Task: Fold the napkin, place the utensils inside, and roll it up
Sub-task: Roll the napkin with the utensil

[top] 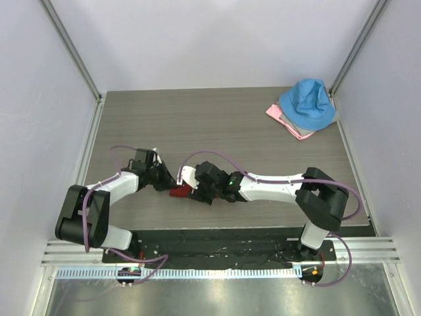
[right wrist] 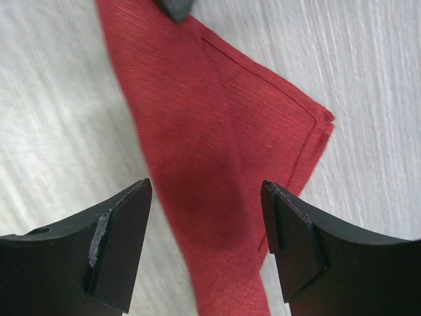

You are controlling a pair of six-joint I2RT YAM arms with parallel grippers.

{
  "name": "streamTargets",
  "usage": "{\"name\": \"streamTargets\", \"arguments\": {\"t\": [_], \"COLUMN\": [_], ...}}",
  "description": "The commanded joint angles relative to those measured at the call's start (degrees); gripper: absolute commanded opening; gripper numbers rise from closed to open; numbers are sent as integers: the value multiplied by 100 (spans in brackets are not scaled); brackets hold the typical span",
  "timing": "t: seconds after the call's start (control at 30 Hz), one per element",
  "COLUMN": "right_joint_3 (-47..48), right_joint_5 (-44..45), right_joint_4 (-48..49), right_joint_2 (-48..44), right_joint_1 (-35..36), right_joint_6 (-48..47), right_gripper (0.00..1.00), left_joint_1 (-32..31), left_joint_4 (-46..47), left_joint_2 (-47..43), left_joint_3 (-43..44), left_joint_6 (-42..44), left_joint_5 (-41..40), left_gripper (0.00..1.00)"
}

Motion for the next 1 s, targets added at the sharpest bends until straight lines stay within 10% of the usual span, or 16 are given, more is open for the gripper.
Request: {"name": "streamTargets", "arguments": {"t": [0.0, 0.77, 0.97], "right_joint_3": [49, 163, 655], "right_joint_5": [273, -79, -974], "right_joint_4": [367, 121, -643], "right_joint_2": [72, 626, 1021], "right_joint_1": [51, 43, -238], "right_joint_6": [-267, -250, -74], "right_gripper": [75, 71, 44], "left_joint_1": [30, 91, 117], "left_joint_4": [-168, -168, -89], "left_joint_2": [121, 376, 350], "left_joint_3": [159, 396, 501], "left_joint_6": [168, 230, 238], "left_joint_5": [-69, 54, 72], "left_gripper": [0, 0, 6]}}
